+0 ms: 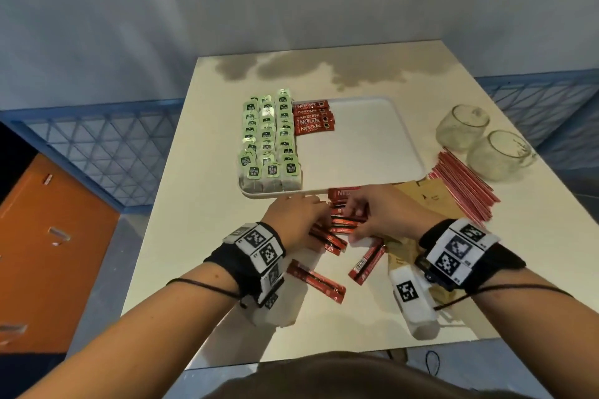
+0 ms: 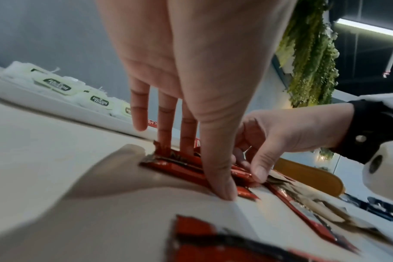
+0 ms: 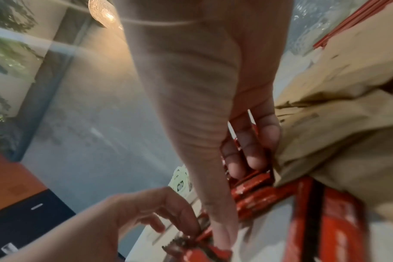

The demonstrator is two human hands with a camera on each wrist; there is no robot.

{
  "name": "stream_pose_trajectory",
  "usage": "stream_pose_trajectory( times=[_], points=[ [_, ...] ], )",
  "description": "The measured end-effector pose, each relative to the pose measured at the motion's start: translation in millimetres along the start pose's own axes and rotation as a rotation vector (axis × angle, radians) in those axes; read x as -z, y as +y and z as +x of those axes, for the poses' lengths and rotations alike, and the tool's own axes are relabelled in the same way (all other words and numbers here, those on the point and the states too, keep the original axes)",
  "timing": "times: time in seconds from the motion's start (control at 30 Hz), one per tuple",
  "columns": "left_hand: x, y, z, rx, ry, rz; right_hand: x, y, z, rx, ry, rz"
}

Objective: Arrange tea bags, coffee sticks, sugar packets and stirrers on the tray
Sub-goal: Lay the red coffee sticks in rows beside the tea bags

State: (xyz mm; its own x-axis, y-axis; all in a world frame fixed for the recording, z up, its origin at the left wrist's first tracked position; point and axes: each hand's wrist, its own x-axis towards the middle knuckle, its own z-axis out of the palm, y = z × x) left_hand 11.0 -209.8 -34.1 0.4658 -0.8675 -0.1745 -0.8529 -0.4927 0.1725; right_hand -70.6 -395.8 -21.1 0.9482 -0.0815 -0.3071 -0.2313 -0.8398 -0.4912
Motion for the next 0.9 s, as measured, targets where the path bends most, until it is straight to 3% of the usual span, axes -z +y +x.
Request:
stream_pose_trajectory(
  times=[0.3, 0.4, 0.5, 0.57, 0.77, 0.9],
  points=[
    [1, 5, -3, 0.117, -0.171, 0.148, -11, -5, -4, 0.011, 0.049, -0.081],
    [-1, -3, -11, 0.223, -0.254, 0.097, -12, -9, -4, 0.018, 0.074, -0.13],
    [3, -11, -20, 0.349, -0.261, -0.112, -13, -11, -2, 0.013, 0.09, -0.148],
    [7, -19, -24, 0.403, -0.173, -0.315, -12, -12, 0, 0.015, 0.101, -0.102],
    [8, -25, -20, 0.534, 0.279, -0.934, 0, -29, 16, 0.045, 0.262, 0.261],
    [7, -14, -10, 0.534, 0.441, -1.119, -2, -51, 28, 0.116, 0.339, 0.328]
  ],
)
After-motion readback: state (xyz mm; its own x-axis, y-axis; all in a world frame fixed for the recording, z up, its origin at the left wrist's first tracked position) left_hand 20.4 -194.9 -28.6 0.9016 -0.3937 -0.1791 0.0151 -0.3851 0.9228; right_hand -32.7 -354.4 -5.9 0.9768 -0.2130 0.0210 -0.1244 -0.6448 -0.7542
